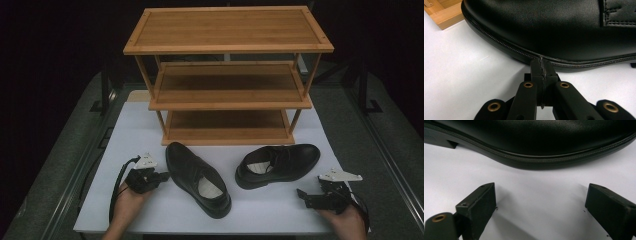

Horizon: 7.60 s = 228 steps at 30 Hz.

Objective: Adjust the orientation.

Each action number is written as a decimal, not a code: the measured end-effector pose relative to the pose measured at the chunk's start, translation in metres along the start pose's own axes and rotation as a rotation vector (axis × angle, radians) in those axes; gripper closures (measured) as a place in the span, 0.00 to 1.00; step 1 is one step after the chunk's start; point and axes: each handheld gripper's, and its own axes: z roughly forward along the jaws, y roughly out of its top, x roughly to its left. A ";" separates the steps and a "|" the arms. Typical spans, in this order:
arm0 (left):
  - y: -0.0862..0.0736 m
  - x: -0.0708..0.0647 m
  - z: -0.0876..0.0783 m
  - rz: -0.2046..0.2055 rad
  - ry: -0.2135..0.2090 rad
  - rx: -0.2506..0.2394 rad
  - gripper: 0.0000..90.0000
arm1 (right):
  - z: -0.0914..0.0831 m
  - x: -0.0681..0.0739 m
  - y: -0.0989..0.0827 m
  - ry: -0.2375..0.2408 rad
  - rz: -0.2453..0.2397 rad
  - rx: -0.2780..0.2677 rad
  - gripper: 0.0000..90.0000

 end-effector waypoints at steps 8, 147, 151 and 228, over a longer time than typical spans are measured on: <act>0.010 0.005 0.009 0.020 0.012 0.004 1.00 | 0.000 0.000 0.000 -0.001 0.002 0.002 0.10; -0.060 0.006 -0.041 -0.003 0.115 0.010 0.00 | 0.028 -0.077 0.077 -0.076 0.140 -0.042 1.00; -0.060 0.006 -0.041 -0.003 0.115 0.009 0.00 | 0.039 -0.078 0.087 -0.067 0.142 -0.047 1.00; -0.060 0.006 -0.042 -0.003 0.115 0.011 0.00 | 0.001 0.023 0.025 0.194 -0.019 -0.081 1.00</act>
